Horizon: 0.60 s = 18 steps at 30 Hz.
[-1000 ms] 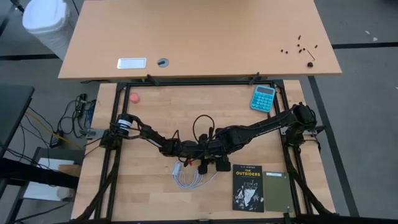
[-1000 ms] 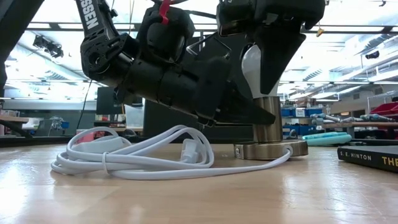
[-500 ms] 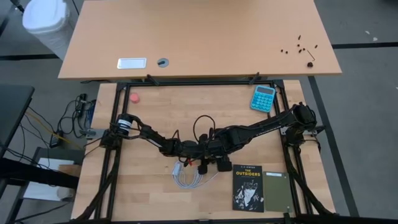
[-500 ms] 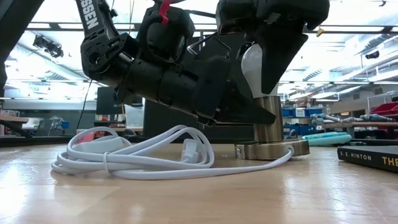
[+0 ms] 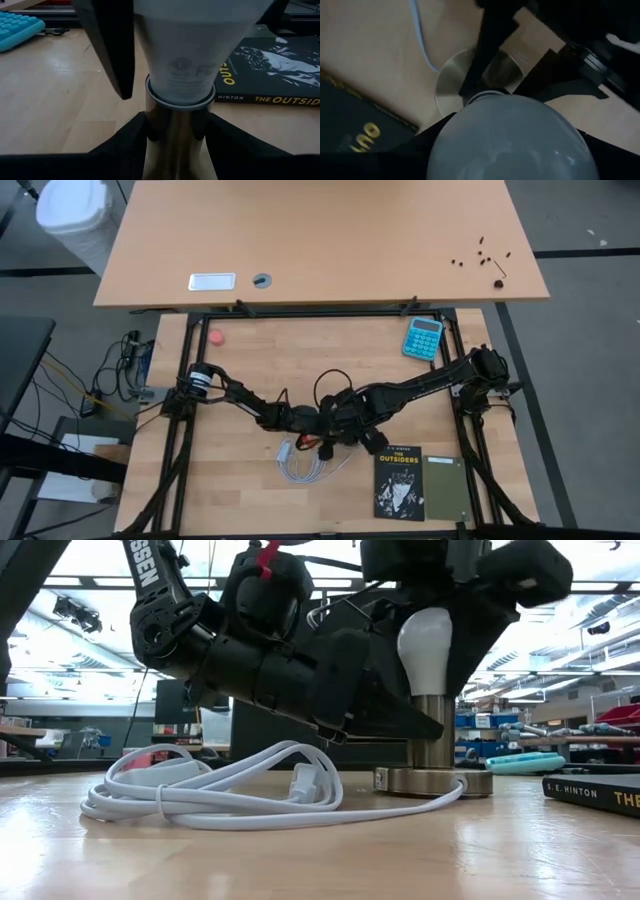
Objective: Screw lightbulb
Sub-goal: Remove the white lightbulb into the silver lamp
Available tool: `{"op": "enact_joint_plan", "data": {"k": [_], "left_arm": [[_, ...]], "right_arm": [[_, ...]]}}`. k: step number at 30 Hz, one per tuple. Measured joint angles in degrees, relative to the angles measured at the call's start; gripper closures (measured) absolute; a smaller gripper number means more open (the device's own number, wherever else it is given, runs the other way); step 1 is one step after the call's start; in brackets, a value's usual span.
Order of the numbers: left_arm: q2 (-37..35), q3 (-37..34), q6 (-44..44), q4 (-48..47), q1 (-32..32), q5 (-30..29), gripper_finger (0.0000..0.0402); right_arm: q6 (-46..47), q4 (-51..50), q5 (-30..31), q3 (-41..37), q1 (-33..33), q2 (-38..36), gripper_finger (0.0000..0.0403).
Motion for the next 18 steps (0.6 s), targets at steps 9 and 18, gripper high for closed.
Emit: {"op": "enact_joint_plan", "data": {"k": [9,18], "left_arm": [[-0.1,0.0,0.0,-0.7,0.1,-0.3,0.0225],[-0.1,0.1,0.4,-1.5,0.2,0.0,0.0225]], "right_arm": [[-23.4,-0.2,4.4,0.0,0.1,0.0,0.0139],[-25.3,0.6,6.6,0.0,0.1,0.1,0.0110]]}}
